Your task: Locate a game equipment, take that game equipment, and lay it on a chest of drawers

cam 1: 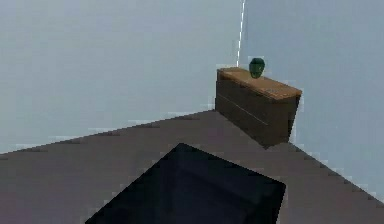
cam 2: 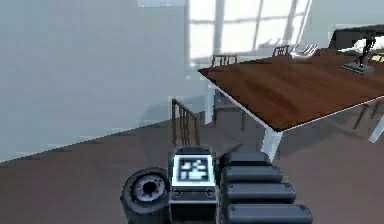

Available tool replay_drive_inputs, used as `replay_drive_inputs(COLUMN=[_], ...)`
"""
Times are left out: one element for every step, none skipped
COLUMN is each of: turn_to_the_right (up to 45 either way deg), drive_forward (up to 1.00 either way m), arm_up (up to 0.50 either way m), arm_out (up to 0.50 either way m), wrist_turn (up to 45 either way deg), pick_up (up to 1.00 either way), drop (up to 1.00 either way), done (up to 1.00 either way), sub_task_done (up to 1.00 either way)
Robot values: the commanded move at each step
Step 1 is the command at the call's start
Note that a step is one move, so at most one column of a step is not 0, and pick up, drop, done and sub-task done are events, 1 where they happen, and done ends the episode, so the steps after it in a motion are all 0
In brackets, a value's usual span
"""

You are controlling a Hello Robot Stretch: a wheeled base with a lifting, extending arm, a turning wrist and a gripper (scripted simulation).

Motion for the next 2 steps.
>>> replay_drive_inputs(turn_to_the_right=[3.0, 0.0], drive_forward=[0.00, 1.00], arm_up=[0.00, 0.00], arm_out=[0.00, 0.00], wrist_turn=[0.0, 0.0], pick_up=[0.00, 0.00], drop=[0.00, 0.00], done=[0.00, 0.00], sub_task_done=[0.00, 0.00])
